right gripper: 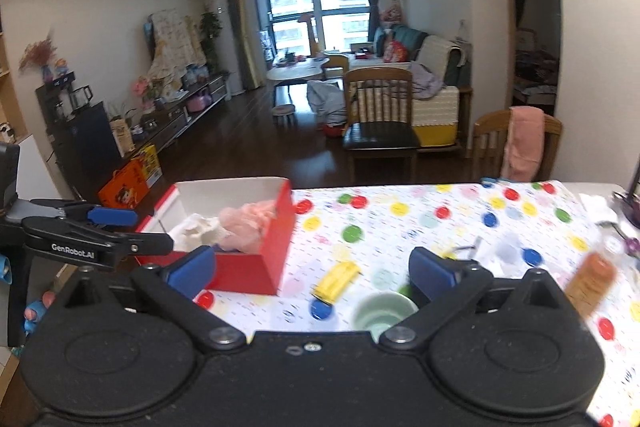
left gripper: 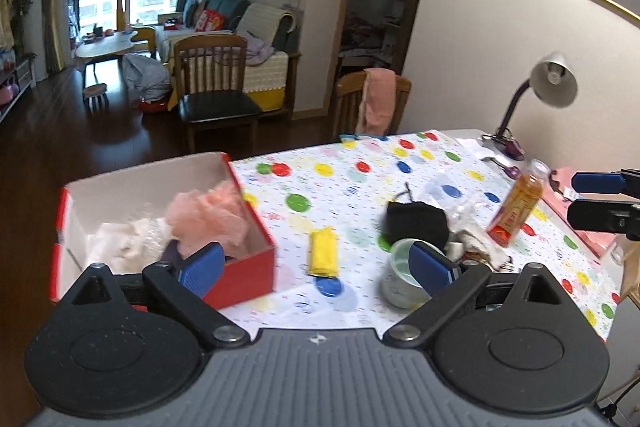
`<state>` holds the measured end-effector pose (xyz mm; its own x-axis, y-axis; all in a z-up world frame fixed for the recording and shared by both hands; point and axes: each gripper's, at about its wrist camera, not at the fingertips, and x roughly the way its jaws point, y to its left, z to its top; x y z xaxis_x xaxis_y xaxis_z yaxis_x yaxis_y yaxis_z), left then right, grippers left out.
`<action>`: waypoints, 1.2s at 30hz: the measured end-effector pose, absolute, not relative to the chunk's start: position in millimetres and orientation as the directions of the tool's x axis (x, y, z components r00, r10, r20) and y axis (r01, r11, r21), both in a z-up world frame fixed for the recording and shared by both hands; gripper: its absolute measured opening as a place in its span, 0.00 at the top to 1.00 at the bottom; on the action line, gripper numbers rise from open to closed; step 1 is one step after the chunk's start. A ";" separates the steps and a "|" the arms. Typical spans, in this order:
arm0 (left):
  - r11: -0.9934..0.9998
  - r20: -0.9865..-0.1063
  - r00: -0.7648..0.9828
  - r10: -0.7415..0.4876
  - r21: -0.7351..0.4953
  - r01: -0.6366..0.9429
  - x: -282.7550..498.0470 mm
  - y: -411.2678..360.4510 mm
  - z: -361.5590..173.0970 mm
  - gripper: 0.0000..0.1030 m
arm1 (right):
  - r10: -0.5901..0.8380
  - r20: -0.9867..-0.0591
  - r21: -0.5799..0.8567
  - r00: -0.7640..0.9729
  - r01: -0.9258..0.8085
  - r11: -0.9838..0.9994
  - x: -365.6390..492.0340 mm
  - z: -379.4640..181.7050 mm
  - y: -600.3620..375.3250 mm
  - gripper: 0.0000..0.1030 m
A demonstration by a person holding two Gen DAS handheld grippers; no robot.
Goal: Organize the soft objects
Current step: 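Move both grippers out of the box back toward the items on the table, then grasp the panda-print package with the left gripper while the right gripper grasps the Christmas-print cloth bag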
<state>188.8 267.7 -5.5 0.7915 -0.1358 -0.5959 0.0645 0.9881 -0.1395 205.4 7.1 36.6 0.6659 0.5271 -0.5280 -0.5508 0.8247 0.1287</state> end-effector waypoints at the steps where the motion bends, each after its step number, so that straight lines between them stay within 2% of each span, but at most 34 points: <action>1: 0.987 -0.598 0.789 -0.143 -0.144 0.070 188.6 260.9 -6.9 0.04 | 0.517 -0.526 0.125 0.675 -0.540 0.832 203.5 35.1 -2.6 0.00; 16: 0.955 -0.635 0.715 -0.292 -0.239 0.178 194.6 147.9 -59.0 0.03 | 0.435 -0.567 0.132 0.700 -0.444 0.886 208.7 -19.0 -129.4 0.00; 23: 0.956 -0.676 0.676 -0.294 -0.229 0.186 202.4 100.1 -99.6 0.03 | 0.433 -0.596 0.129 0.676 -0.452 0.883 222.2 -47.3 -164.6 0.00; 28: 0.963 -0.700 0.663 -0.267 -0.162 0.217 206.0 69.6 -125.5 0.03 | 0.432 -0.638 0.128 0.637 -0.466 0.876 231.5 -72.1 -177.9 0.02; 32: 0.961 -0.719 0.645 -0.259 -0.125 0.247 212.2 55.5 -145.6 0.03 | 0.440 -0.669 0.144 0.598 -0.477 0.867 239.6 -88.7 -185.7 0.03; 36: 0.970 -0.744 0.628 -0.229 -0.119 0.213 221.1 53.5 -162.0 0.03 | 0.448 -0.697 0.148 0.560 -0.499 0.854 247.2 -103.3 -185.6 0.05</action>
<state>221.1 53.5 -162.0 0.6282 -0.2292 -0.7435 0.2126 0.9698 -0.1193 247.2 -185.6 -103.3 0.5596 0.4481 -0.6971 -0.4988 0.8539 0.1484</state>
